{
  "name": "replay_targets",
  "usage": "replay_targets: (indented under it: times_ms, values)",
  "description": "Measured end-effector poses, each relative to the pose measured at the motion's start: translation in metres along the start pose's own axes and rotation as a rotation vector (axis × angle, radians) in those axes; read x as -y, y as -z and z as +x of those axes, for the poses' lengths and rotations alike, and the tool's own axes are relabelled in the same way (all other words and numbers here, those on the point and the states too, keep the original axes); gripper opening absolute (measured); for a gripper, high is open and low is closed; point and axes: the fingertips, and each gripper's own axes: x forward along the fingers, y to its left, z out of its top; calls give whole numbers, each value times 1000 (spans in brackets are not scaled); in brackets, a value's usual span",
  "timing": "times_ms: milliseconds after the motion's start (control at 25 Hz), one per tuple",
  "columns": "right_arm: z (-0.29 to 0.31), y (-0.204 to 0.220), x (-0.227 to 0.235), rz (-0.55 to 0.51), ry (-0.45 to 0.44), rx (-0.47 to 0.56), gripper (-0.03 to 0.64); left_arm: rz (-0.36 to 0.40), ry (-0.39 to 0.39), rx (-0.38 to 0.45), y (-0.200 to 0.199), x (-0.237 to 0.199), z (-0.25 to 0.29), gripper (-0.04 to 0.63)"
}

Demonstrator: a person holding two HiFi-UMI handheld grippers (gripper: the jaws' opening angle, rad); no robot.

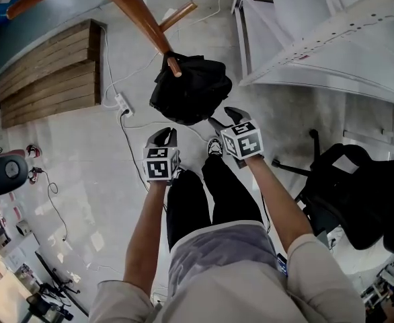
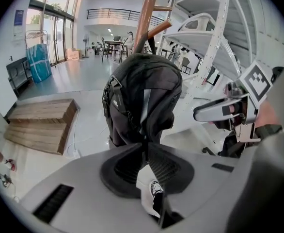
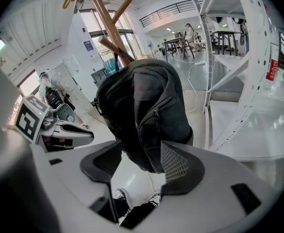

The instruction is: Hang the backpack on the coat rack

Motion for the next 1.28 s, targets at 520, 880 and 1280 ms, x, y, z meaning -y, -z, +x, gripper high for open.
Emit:
replay_targets:
  times_ms: [520, 880, 1280]
  values:
    - [-41, -6, -28, -13, -47, 37, 175, -18, 53, 36, -7, 29, -39, 15]
    - [-71, -7, -51, -41, -73, 32, 148, -34, 102, 53, -9, 50, -62, 9]
    - [-101, -22, -79, -58, -120, 60, 114, -39, 106, 140, -35, 60, -102, 9]
